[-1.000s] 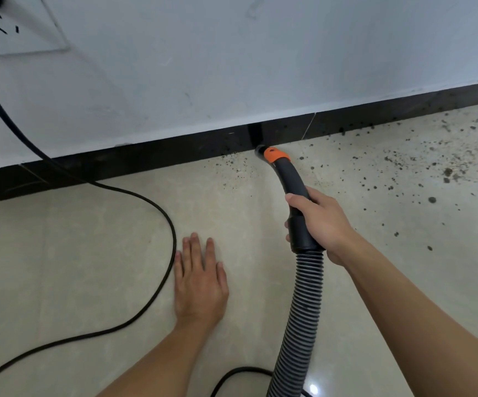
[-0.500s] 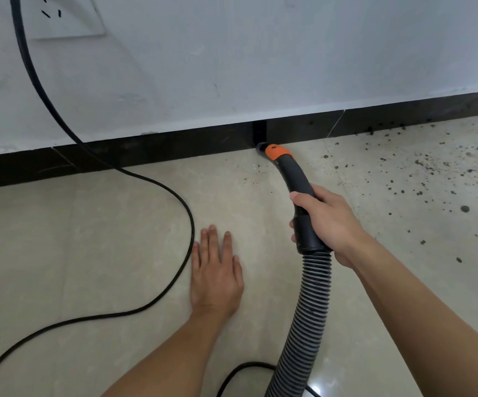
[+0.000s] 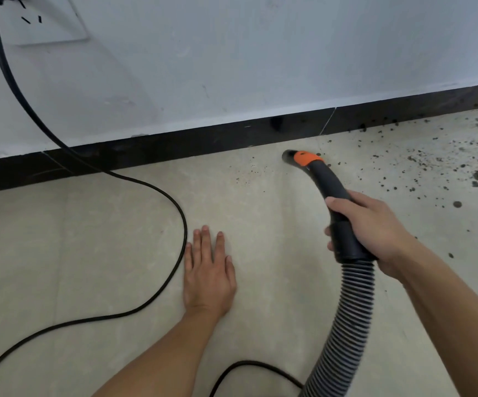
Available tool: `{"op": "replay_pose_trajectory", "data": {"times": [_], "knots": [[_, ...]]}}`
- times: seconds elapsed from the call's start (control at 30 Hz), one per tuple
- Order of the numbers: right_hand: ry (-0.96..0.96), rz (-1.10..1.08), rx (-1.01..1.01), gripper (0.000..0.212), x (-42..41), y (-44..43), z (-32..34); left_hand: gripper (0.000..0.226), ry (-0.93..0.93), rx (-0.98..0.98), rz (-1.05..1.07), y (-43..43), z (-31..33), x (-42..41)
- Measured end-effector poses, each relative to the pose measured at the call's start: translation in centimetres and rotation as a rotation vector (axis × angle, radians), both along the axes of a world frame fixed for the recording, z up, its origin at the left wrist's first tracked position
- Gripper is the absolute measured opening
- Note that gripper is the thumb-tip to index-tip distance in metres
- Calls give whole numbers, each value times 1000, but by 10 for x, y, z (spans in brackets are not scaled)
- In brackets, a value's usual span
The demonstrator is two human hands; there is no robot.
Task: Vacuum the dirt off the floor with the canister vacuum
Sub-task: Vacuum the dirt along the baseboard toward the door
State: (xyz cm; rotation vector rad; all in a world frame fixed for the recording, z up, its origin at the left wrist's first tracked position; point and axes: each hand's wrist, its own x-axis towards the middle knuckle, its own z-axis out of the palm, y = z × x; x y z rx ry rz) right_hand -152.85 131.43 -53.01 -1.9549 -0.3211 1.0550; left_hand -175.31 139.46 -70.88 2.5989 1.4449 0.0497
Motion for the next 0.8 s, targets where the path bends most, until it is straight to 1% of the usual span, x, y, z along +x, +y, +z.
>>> {"op": "replay_pose_trajectory", "data": {"times": [0.07,0.2,0.27,0.43,0.53,0.6,0.63,0.7,0.8], "knots": [[32,5,-7,10,-4,-6,2,58,10,2,2,-1,0,0],[114,81,68,12,-33,7,-9,58,8,4,7,-2,2,0],[105,88,73,15,-38,10,-12,58,8,3,9,-1,2,1],[42,11,48,18,-25,14,-13,58,20,6,5,-1,1,1],[36,74,49,21,-29,31,-14,58,25,4,5,-2,0,-1],[47,141,45,19,-32,34,-11,58,23,1,2,-2,1,-1],[58,154,40,16,-33,30,-8,58,19,1,0,-1,1,-1],[65,113,23,13,-31,12,-2,57,11,8,-6,0,0,0],[48,76,-17,15,-36,-18,4,57,0,5,2,1,0,0]]}}
